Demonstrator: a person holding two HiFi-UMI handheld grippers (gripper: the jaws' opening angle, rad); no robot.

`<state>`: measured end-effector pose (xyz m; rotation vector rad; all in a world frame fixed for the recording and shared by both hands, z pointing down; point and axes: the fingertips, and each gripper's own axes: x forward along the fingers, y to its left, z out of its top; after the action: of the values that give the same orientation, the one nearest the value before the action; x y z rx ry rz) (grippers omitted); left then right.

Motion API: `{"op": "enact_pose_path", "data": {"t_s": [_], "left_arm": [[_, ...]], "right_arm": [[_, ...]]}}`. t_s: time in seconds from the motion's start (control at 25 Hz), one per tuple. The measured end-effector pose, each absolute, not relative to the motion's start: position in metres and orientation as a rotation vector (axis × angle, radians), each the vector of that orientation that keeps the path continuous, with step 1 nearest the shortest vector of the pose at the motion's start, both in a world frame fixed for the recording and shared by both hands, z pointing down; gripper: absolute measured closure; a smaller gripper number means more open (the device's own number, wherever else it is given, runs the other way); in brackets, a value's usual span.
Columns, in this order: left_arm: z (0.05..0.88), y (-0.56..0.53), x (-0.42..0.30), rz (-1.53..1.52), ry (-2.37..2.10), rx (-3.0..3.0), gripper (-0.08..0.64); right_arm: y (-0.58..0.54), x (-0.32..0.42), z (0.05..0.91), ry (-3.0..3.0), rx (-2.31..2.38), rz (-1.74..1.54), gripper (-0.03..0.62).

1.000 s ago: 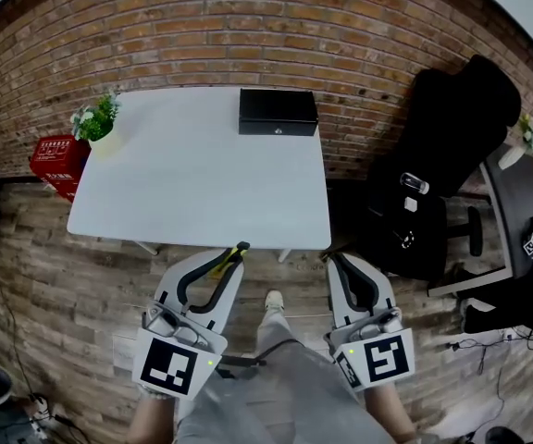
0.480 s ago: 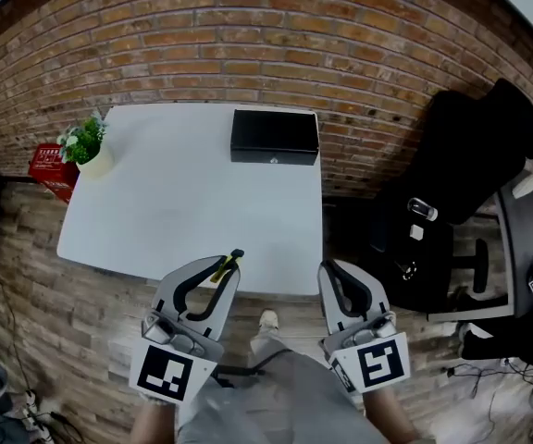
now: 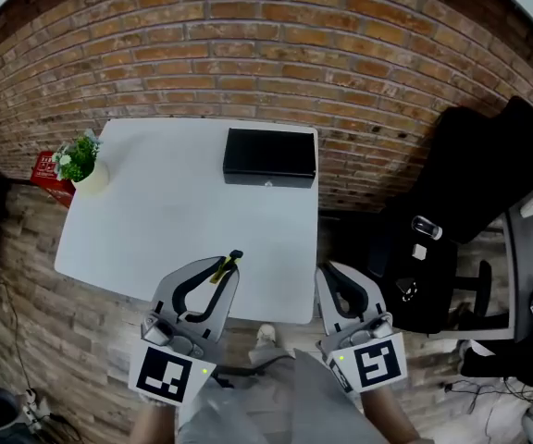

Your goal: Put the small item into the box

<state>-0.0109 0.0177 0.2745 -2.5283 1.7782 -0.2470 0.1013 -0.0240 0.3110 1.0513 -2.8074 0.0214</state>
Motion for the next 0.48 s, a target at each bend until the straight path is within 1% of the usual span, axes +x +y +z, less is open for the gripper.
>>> {"op": "enact_pose_path", "data": {"t_s": [0.48], "left_arm": [[0.268, -0.010, -0.010, -0.264, 1.781, -2.508, 0.494]], "right_arm": [[-0.048, 0.103, 0.309, -2.809, 1.043, 0.034, 0.543]]}}
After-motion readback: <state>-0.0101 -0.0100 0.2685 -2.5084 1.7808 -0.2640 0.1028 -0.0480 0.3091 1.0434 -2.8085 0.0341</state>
